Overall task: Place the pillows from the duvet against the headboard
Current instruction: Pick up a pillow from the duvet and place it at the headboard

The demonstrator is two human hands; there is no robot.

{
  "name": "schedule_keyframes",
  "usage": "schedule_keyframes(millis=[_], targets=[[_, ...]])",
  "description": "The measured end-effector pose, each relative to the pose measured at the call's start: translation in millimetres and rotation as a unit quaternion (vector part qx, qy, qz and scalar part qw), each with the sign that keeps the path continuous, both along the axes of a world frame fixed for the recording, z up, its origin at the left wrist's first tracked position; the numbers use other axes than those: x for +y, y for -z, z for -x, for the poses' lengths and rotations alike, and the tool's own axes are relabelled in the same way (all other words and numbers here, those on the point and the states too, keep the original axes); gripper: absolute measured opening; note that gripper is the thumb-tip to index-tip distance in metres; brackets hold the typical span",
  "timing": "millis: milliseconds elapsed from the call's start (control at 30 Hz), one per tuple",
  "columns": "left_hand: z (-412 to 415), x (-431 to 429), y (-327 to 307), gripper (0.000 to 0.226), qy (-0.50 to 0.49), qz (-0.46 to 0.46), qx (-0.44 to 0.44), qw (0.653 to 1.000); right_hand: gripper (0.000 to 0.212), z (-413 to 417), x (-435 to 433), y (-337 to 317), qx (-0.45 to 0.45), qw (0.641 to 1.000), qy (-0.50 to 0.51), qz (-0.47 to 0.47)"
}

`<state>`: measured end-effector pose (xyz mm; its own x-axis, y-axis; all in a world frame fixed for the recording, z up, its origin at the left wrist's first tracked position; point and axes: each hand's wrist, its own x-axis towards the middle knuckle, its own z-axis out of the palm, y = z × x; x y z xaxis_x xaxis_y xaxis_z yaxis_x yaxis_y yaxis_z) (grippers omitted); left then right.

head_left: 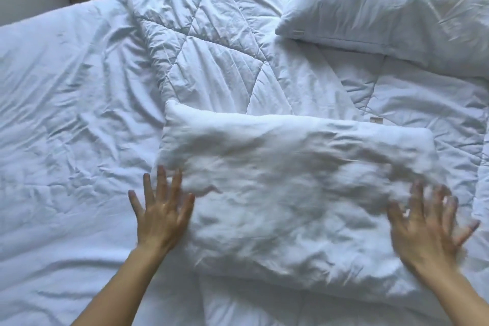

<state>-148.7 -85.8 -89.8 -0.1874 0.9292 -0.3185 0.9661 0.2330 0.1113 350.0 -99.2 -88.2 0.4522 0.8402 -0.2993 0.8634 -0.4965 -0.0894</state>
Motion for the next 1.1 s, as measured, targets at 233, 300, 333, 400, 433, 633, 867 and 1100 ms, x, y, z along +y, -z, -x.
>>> schedule_keyframes(millis=[233, 300, 333, 400, 433, 633, 867, 1100], targets=[[-155, 137, -19, 0.064, 0.152, -0.120, -0.034, 0.980, 0.062, 209, 130, -24, 0.097, 0.960, -0.191, -0.179], [-160, 141, 1, 0.063, 0.175, -0.077, 0.011, 0.981, 0.064, 211, 133, -10, 0.076, 0.967, -0.221, -0.102], [-150, 135, 13, 0.063, 0.167, -0.077, 0.010, 0.983, 0.065, 192, 126, 3, 0.051, 0.974, -0.211, -0.070], [-120, 116, 31, 0.062, 0.149, -0.093, 0.008, 0.984, 0.069, 133, 101, 27, 0.002, 0.987, -0.157, -0.033], [-106, 108, 38, 0.063, 0.143, -0.093, 0.016, 0.985, 0.074, 102, 88, 35, -0.024, 0.991, -0.127, -0.023], [-107, 116, 28, 0.064, 0.118, -0.047, 0.016, 0.992, 0.076, 47, 79, 25, -0.009, 0.998, -0.045, 0.034], [-57, 217, -4, 0.047, 0.071, 0.006, -0.019, 0.997, 0.053, 30, 185, -1, 0.060, 0.993, -0.094, -0.038], [-28, 249, 5, 0.034, 0.145, 0.049, 0.020, 0.988, 0.039, 12, 206, 11, 0.034, 0.987, -0.152, 0.047]])
